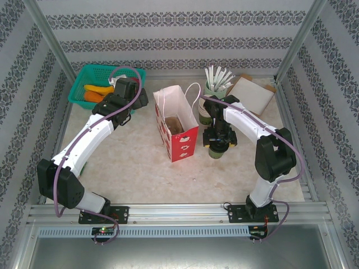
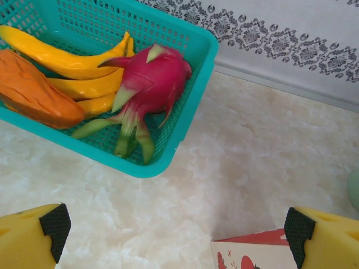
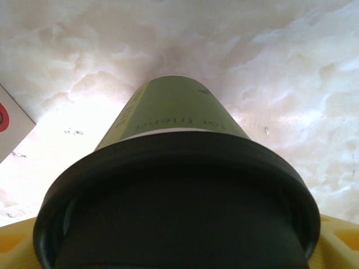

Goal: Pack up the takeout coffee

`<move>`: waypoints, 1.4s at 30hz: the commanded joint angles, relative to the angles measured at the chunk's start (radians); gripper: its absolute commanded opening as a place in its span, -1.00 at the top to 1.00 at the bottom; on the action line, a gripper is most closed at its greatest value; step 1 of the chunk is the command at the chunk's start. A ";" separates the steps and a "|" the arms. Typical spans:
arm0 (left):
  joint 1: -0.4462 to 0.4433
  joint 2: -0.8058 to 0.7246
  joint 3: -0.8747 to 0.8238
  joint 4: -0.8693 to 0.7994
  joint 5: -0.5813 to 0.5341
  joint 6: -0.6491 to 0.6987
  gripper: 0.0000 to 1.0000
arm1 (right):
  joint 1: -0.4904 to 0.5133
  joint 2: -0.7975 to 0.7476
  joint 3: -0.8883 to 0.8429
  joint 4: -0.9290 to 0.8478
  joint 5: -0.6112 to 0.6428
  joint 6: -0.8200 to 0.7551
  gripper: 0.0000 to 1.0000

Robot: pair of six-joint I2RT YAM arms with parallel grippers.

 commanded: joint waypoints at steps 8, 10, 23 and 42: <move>0.082 -0.005 0.057 0.028 0.204 0.032 -0.99 | -0.003 -0.094 -0.036 0.007 0.004 -0.038 -0.50; 0.085 -0.003 0.072 0.030 0.227 0.064 -0.99 | -0.006 -0.102 -0.037 0.003 0.001 -0.048 -0.46; 0.124 0.098 0.250 -0.006 0.427 0.298 -0.99 | -0.006 -0.218 -0.055 -0.032 0.009 -0.100 -0.38; 0.122 0.531 0.851 -0.498 0.949 0.853 -0.74 | 0.001 -0.310 0.060 -0.172 0.015 -0.152 -0.33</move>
